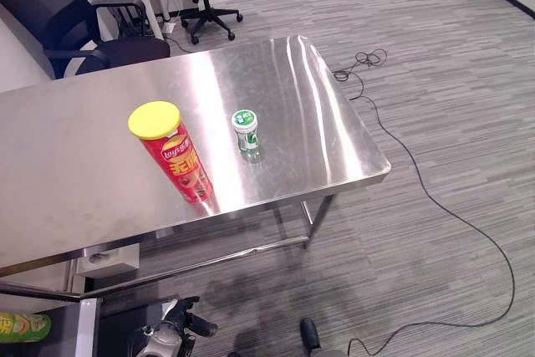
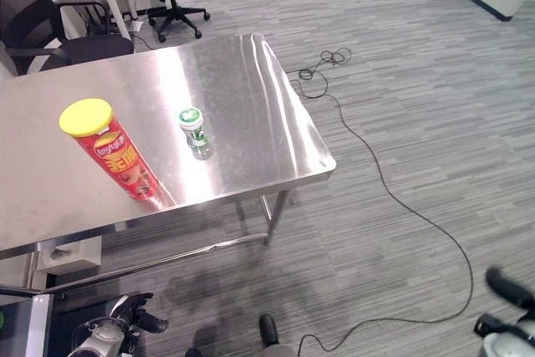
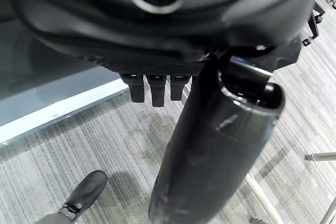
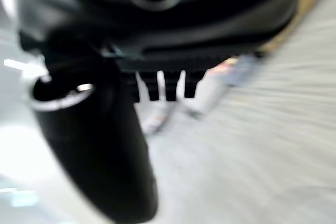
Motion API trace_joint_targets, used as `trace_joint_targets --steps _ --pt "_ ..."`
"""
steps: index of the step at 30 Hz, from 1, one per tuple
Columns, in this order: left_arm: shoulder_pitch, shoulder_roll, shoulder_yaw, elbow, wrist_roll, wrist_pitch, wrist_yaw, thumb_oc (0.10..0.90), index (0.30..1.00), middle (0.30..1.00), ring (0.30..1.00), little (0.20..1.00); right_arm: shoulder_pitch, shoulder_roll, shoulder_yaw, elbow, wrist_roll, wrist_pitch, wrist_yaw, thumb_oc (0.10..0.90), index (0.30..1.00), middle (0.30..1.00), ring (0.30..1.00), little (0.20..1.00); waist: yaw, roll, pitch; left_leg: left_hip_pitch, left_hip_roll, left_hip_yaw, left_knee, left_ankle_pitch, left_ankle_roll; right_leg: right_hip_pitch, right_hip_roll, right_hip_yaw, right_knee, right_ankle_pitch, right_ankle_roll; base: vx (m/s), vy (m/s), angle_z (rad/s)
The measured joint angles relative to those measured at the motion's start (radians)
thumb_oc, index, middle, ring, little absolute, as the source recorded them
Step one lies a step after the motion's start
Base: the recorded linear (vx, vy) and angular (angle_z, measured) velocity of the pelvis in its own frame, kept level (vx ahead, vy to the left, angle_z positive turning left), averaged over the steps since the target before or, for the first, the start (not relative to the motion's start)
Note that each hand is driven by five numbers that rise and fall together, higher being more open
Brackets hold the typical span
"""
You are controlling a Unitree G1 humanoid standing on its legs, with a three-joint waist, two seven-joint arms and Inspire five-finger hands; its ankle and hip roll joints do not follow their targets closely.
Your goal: Put the goods on the table back onto the shelves and tidy them up.
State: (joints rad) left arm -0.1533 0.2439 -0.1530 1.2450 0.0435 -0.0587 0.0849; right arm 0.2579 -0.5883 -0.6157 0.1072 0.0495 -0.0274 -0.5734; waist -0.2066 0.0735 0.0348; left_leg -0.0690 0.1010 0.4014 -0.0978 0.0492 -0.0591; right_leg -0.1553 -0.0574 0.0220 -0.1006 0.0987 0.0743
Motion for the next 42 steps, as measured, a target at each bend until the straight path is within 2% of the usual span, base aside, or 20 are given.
trace_joint_targets --steps 2,4,5,6,8,9,10,12,14,16,18,20,24,27,30,33,41,42 --pt "0.006 -0.011 0.000 0.000 0.001 -0.001 0.009 0.800 0.900 0.900 0.900 0.900 -0.033 0.000 0.004 -0.084 -0.071 -0.013 -0.036 0.800 0.900 0.900 0.900 0.900 0.000 0.001 0.000 -0.001 0.000 -0.003 0.000 0.000 0.000 0.001 -0.001 -0.005 0.000 0.000 0.000 -0.02 -0.008 0.07" --pt "0.008 -0.025 0.000 0.001 0.004 -0.001 0.014 0.800 0.900 0.900 0.900 0.900 -0.079 -0.010 0.016 -0.135 -0.162 -0.062 -0.072 0.800 0.900 0.900 0.900 0.900 0.006 -0.004 0.002 -0.005 0.000 -0.011 0.000 0.001 -0.001 0.002 -0.001 -0.012 0.000 0.000 0.000 0.02 -0.005 0.12" --pt "0.012 -0.027 0.000 0.000 0.010 -0.002 0.014 0.800 0.900 0.900 0.900 0.900 -0.090 -0.012 0.017 -0.157 -0.170 -0.060 -0.071 0.800 0.900 0.900 0.900 0.900 0.012 -0.007 0.002 -0.006 0.000 -0.014 0.000 0.001 -0.001 0.003 -0.001 -0.016 0.000 -0.001 0.001 -0.01 -0.018 0.08" --pt "0.035 -0.034 -0.001 -0.011 0.019 -0.005 0.015 0.800 0.900 0.900 0.900 0.900 -0.101 -0.012 0.018 -0.281 -0.166 -0.047 -0.047 0.800 0.900 0.900 0.900 0.900 0.023 -0.003 0.003 -0.006 -0.002 -0.017 0.000 0.002 -0.001 0.002 -0.003 -0.017 0.002 -0.001 0.002 -0.01 -0.018 0.04" --pt "0.043 -0.035 -0.001 0.000 0.024 -0.005 0.015 0.800 0.900 0.900 0.900 0.900 -0.129 -0.028 0.034 -0.335 -0.185 -0.128 -0.030 0.800 0.900 0.900 0.900 0.900 0.027 -0.006 0.005 -0.006 -0.002 -0.021 0.005 0.004 0.000 0.006 -0.003 -0.019 0.007 -0.001 0.001 -0.01 -0.013 0.05" --pt "0.048 -0.032 -0.002 0.001 0.030 -0.005 0.014 0.800 0.900 0.900 0.900 0.900 -0.159 -0.067 0.068 -0.333 -0.178 -0.141 -0.009 0.800 0.900 0.900 0.900 0.900 0.027 -0.013 0.007 -0.005 -0.002 -0.022 0.006 0.004 0.000 0.006 -0.003 -0.019 0.008 -0.001 0.001 -0.04 -0.020 0.11" --pt "0.061 -0.031 -0.002 -0.004 0.036 -0.008 0.012 0.800 0.900 0.900 0.900 0.900 -0.210 -0.113 0.109 -0.321 -0.131 -0.166 0.069 0.800 0.900 0.900 0.900 0.900 0.046 -0.029 0.006 -0.007 -0.003 -0.028 0.005 0.006 0.002 0.010 -0.006 -0.032 0.007 -0.001 0.001 -0.03 -0.022 0.13" --pt "0.060 -0.030 -0.022 -0.010 0.036 -0.010 0.009 0.800 0.900 0.900 0.900 0.900 -0.251 -0.137 0.159 -0.319 -0.080 -0.176 0.112 0.800 0.900 0.900 0.900 0.900 0.058 -0.036 0.005 -0.002 -0.003 -0.033 0.005 0.007 0.003 0.017 -0.006 -0.036 0.007 -0.001 0.001 -0.05 -0.024 0.13" --pt "0.067 -0.023 -0.064 -0.009 0.037 -0.013 -0.002 0.800 0.900 0.900 0.900 0.900 -0.338 -0.235 0.344 -0.253 0.026 -0.202 0.245 0.800 0.900 0.900 0.900 0.900 0.076 -0.043 0.005 0.002 -0.004 -0.044 0.005 0.011 0.004 0.027 -0.008 -0.047 0.007 -0.001 0.002 -0.05 -0.018 0.14" --pt "0.054 -0.023 -0.083 -0.013 0.037 -0.024 -0.012 0.800 0.900 0.900 0.900 0.900 -0.340 -0.335 0.453 -0.221 0.061 -0.198 0.358 0.800 0.900 0.900 0.900 0.900 0.098 -0.045 0.006 -0.002 -0.003 -0.059 0.005 0.017 0.002 0.032 -0.008 -0.058 0.007 -0.001 0.002 -0.03 -0.016 0.24" --pt "0.062 -0.023 -0.082 -0.034 0.036 -0.026 -0.013 0.800 0.900 0.900 0.900 0.900 -0.340 -0.350 0.504 -0.219 0.101 -0.189 0.451 0.800 0.900 0.900 0.900 0.900 0.122 -0.047 0.007 -0.009 -0.002 -0.072 0.005 0.021 0.001 0.032 -0.007 -0.072 0.007 -0.002 0.003 -0.03 -0.013 0.22" --pt "0.071 -0.022 -0.082 -0.035 0.035 -0.026 -0.021 0.800 0.900 0.900 0.900 0.900 -0.342 -0.350 0.527 -0.210 0.145 -0.182 0.499 0.800 0.900 0.900 0.900 0.900 0.139 -0.048 0.008 -0.011 -0.003 -0.079 0.005 0.021 0.002 0.032 -0.008 -0.073 0.007 -0.003 0.003 -0.02 -0.007 0.07" --pt "0.099 -0.012 -0.081 -0.035 0.034 -0.025 -0.033 0.800 0.900 0.900 0.900 0.900 -0.351 -0.356 0.538 -0.192 0.237 -0.156 0.550 0.800 0.900 0.900 0.900 0.900 0.135 -0.058 0.014 -0.010 -0.009 -0.080 0.006 0.021 0.002 0.034 -0.014 -0.076 0.007 -0.004 0.005 -0.03 -0.013 0.00" --pt "0.107 -0.012 -0.083 -0.034 0.026 -0.025 -0.045 0.800 0.900 0.900 0.900 0.900 -0.417 -0.476 0.658 -0.163 0.364 -0.139 0.625 0.800 0.900 0.900 0.900 0.900 0.130 -0.067 0.018 -0.003 -0.010 -0.083 0.006 0.022 0.003 0.042 -0.016 -0.083 0.007 -0.004 0.005 -0.01 -0.006 0.00" --pt "0.099 -0.021 -0.086 -0.038 0.026 -0.027 -0.053 0.800 0.900 0.900 0.900 0.900 -0.449 -0.460 0.688 -0.148 0.420 -0.135 0.637 0.800 0.900 0.900 0.900 0.900 0.137 -0.070 0.018 -0.005 -0.011 -0.084 0.005 0.023 0.004 0.041 -0.017 -0.085 0.007 -0.004 0.005 -0.01 -0.002 0.03" --pt "0.106 -0.025 -0.102 -0.037 0.025 -0.027 -0.054 0.800 0.900 0.900 0.900 0.900 -0.502 -0.460 0.773 -0.149 0.525 -0.133 0.674 0.800 0.900 0.900 0.900 0.900 0.139 -0.069 0.018 -0.005 -0.011 -0.086 0.006 0.024 0.005 0.043 -0.017 -0.088 0.007 -0.004 0.005 0.00 -0.004 0.02" --pt "0.108 -0.032 -0.101 -0.035 0.005 -0.027 -0.052 0.800 0.900 0.900 0.900 0.900 -0.592 -0.436 0.889 -0.109 0.557 -0.120 0.680 0.800 0.900 0.900 0.900 0.900 0.151 -0.062 0.022 -0.003 -0.012 -0.105 0.006 0.026 0.008 0.053 -0.018 -0.101 0.007 -0.005 0.006 0.00 -0.004 0.05" --pt "0.108 -0.033 -0.102 -0.035 0.005 -0.026 -0.051 0.800 0.900 0.900 0.900 0.900 -0.615 -0.412 0.899 -0.093 0.557 -0.119 0.680 0.800 0.900 0.900 0.900 0.900 0.154 -0.061 0.023 -0.001 -0.012 -0.106 0.006 0.026 0.008 0.055 -0.018 -0.101 0.007 -0.005 0.006 0.00 0.000 0.00"
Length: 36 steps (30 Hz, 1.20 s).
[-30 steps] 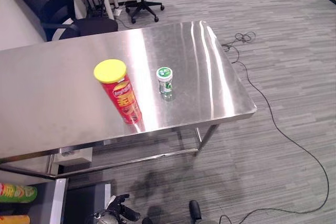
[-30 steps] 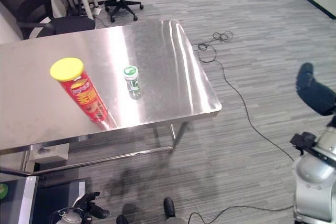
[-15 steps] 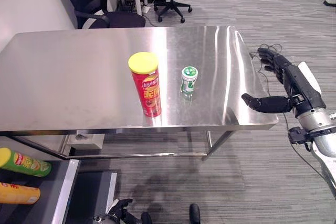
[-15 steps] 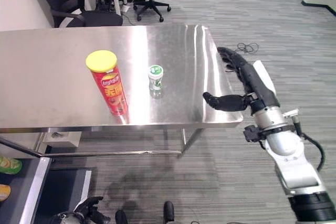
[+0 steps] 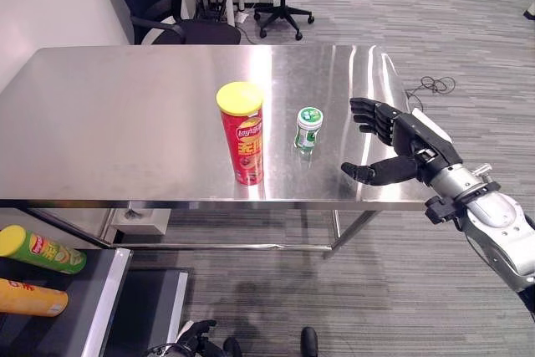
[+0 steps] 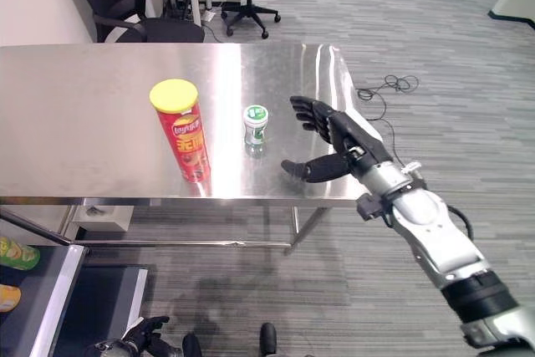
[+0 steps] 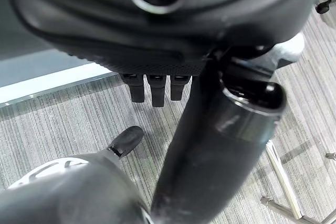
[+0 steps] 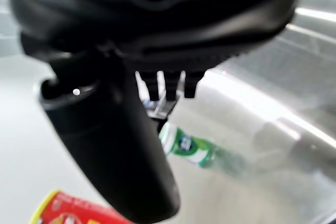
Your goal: Put the goods on the table back onto the shelves and tidy them up.
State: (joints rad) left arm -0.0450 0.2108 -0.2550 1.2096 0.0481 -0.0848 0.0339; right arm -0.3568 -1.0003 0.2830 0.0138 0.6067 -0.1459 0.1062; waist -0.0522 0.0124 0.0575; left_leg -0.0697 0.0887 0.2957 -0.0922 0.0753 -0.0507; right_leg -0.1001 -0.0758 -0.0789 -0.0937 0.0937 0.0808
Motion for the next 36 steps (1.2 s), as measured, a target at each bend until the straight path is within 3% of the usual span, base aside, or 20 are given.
trace_joint_targets --steps 13,21,29,36 --pt "-0.001 -0.009 0.003 0.001 -0.047 -0.001 0.001 0.800 0.900 0.900 0.900 0.900 -0.124 0.015 0.030 0.098 -0.001 0.003 -0.089 0.800 0.900 0.900 0.900 0.900 0.029 0.016 0.010 0.000 -0.001 -0.025 0.000 0.003 0.001 0.014 -0.002 -0.027 0.000 -0.003 0.003 0.00 0.004 0.05" --pt "0.003 -0.008 0.004 0.004 -0.052 -0.001 0.003 0.800 0.900 0.900 0.900 0.900 -0.203 0.034 0.085 0.194 -0.013 0.009 -0.093 0.800 0.900 0.900 0.900 0.900 0.040 0.016 0.010 0.002 -0.002 -0.031 0.000 0.005 0.001 0.019 -0.002 -0.030 0.000 -0.004 0.002 0.01 0.002 0.02" --pt "0.010 -0.008 0.008 0.009 -0.087 -0.001 0.004 0.800 0.900 0.900 0.900 0.900 -0.324 0.038 0.218 0.299 0.040 0.033 -0.085 0.800 0.900 0.900 0.900 0.900 0.041 0.016 0.010 0.002 -0.002 -0.034 0.000 0.006 0.001 0.021 -0.002 -0.037 0.000 -0.004 0.002 0.00 0.000 0.00" --pt "0.014 -0.008 0.022 0.010 -0.109 -0.002 0.002 0.800 0.900 0.900 0.900 0.900 -0.356 0.051 0.236 0.386 0.085 0.045 -0.065 0.800 0.900 0.900 0.900 0.900 0.067 0.016 0.010 0.004 -0.001 -0.049 0.000 0.010 0.001 0.032 -0.002 -0.053 0.000 -0.006 0.001 0.01 -0.008 0.06"
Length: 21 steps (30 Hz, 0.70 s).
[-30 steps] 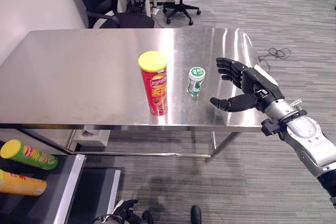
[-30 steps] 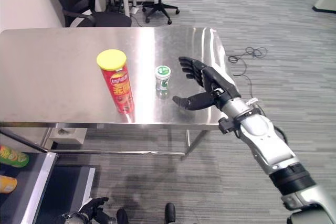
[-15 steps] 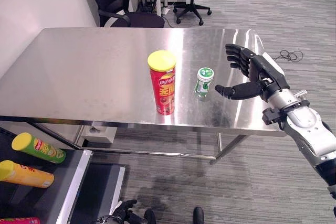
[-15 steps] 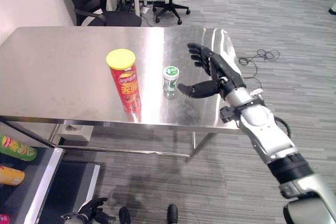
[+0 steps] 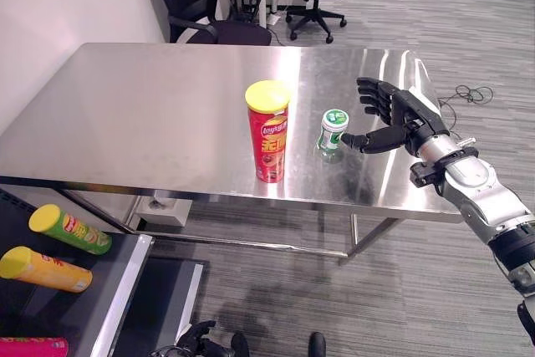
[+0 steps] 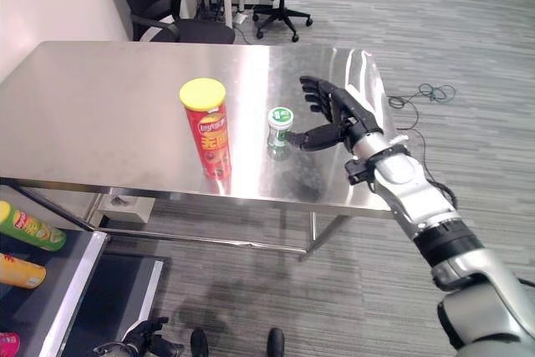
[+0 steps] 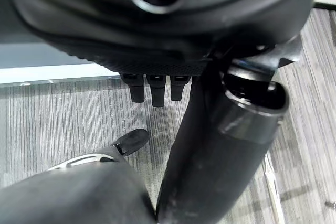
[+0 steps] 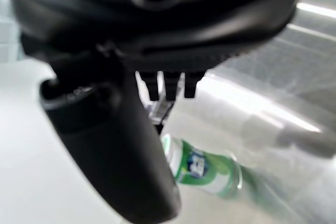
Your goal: Put the goods on the table back onto the shelves and tidy them up.
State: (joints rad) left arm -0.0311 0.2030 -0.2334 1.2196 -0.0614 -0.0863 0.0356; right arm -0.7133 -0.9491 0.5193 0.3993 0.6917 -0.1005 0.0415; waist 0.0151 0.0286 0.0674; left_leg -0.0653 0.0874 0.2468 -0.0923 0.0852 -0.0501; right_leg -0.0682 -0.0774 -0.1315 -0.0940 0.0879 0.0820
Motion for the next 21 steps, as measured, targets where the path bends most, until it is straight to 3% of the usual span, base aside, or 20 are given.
trace_joint_targets --steps 6,9,21 --pt "0.007 0.000 0.001 -0.001 -0.020 -0.007 -0.001 0.800 0.900 0.900 0.900 0.900 -0.043 0.022 0.033 0.029 0.004 0.009 0.002 0.800 0.900 0.900 0.900 0.900 0.004 0.000 0.000 0.000 0.000 -0.009 0.000 0.001 0.000 0.004 0.000 -0.003 0.000 -0.001 0.000 0.00 -0.002 0.03" --pt "0.008 0.001 0.001 -0.001 -0.037 -0.011 -0.003 0.800 0.900 0.900 0.900 0.900 -0.097 0.060 0.054 0.126 0.020 0.025 0.012 0.800 0.900 0.900 0.900 0.900 0.010 0.000 0.000 0.000 0.000 -0.010 0.000 0.001 0.000 0.005 0.000 -0.003 0.000 -0.001 0.000 0.00 -0.002 0.01" --pt "0.023 0.003 0.024 0.000 -0.097 -0.019 -0.003 0.800 0.900 0.900 0.900 0.900 -0.100 0.071 0.054 0.178 0.020 0.052 0.018 0.800 0.900 0.900 0.900 0.900 0.034 0.000 0.000 -0.010 -0.002 -0.036 0.000 0.008 0.001 0.008 -0.001 -0.030 0.000 -0.001 0.000 0.01 -0.005 0.06"
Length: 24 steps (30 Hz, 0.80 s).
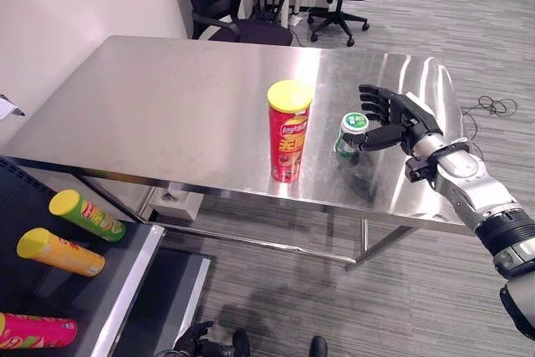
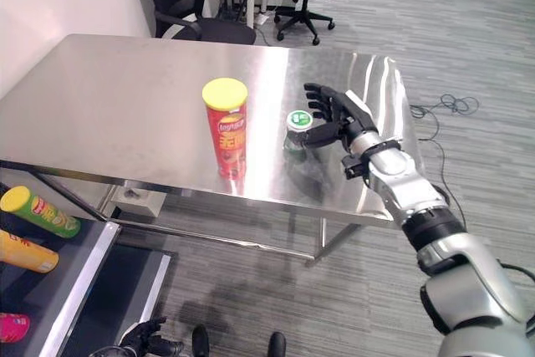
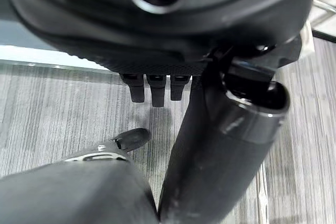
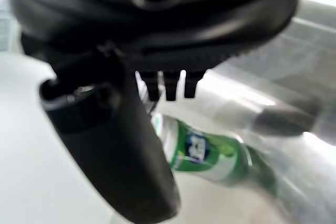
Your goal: Put the goods on the table back onto the shelves and tidy them up.
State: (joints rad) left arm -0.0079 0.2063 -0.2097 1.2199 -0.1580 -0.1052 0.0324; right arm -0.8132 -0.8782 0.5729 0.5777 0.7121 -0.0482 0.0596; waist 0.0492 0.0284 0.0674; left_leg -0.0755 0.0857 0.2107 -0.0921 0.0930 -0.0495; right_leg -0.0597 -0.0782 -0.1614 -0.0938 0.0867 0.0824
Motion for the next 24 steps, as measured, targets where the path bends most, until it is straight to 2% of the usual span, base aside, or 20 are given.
trace_joint_targets --steps 8,15,20,21,22,23,24 --pt "0.001 0.002 0.015 0.009 -0.008 0.000 0.000 0.800 0.900 0.900 0.900 0.900 0.000 0.008 0.000 0.006 0.000 0.008 0.000 0.800 0.900 0.900 0.900 0.900 0.007 0.000 0.000 0.000 0.000 -0.002 0.000 0.004 -0.002 0.001 0.000 0.000 0.000 0.000 0.000 0.00 0.000 0.00" --pt "0.000 0.005 0.017 0.016 -0.020 -0.001 -0.001 0.800 0.900 0.900 0.900 0.900 -0.001 0.069 0.000 0.053 0.000 0.022 0.001 0.800 0.900 0.900 0.900 0.900 0.022 0.001 -0.001 0.002 0.000 -0.005 0.000 0.005 -0.002 0.006 0.000 -0.004 0.000 0.000 0.000 0.00 0.000 0.00" --pt "0.001 0.009 0.018 0.017 -0.035 -0.001 -0.002 0.800 0.900 0.900 0.900 0.900 -0.032 0.079 0.000 0.123 -0.002 0.026 -0.001 0.800 0.900 0.900 0.900 0.900 0.027 0.002 -0.002 -0.003 -0.002 -0.016 0.000 0.006 -0.001 0.006 -0.002 -0.015 0.000 0.000 0.000 0.02 -0.003 0.06" --pt "0.002 0.011 0.018 0.018 -0.037 -0.001 -0.002 0.800 0.900 0.900 0.900 0.900 -0.033 0.079 0.000 0.123 -0.004 0.028 -0.001 0.615 0.622 0.622 0.622 0.622 0.028 0.002 -0.003 -0.005 -0.002 -0.020 0.000 0.007 -0.001 0.006 -0.002 -0.018 0.000 0.000 0.000 0.01 -0.004 0.08" --pt "0.001 0.013 0.018 0.018 -0.036 -0.001 -0.002 0.800 0.900 0.900 0.900 0.900 -0.033 0.079 0.000 0.123 -0.004 0.029 -0.002 0.533 0.500 0.500 0.500 0.500 0.027 0.002 -0.003 -0.007 -0.003 -0.025 0.000 0.008 -0.001 0.006 -0.002 -0.022 0.000 -0.001 -0.001 0.01 -0.003 0.09" --pt "0.002 0.016 0.018 0.018 -0.037 -0.001 -0.002 0.800 0.900 0.900 0.900 0.900 -0.033 0.079 0.000 0.123 -0.006 0.029 -0.003 0.478 0.418 0.418 0.418 0.418 0.028 0.003 -0.003 -0.008 -0.003 -0.027 0.000 0.009 0.000 0.006 -0.002 -0.023 0.000 -0.001 -0.002 0.01 -0.005 0.07" --pt "0.002 0.017 0.018 0.018 -0.036 -0.001 -0.002 0.800 0.900 0.900 0.900 0.900 -0.033 0.079 0.000 0.123 -0.014 0.029 -0.008 0.400 0.300 0.300 0.300 0.300 0.031 0.003 -0.004 -0.008 -0.003 -0.027 0.000 0.009 0.000 0.006 -0.002 -0.024 0.000 -0.001 -0.002 0.00 0.000 0.00"
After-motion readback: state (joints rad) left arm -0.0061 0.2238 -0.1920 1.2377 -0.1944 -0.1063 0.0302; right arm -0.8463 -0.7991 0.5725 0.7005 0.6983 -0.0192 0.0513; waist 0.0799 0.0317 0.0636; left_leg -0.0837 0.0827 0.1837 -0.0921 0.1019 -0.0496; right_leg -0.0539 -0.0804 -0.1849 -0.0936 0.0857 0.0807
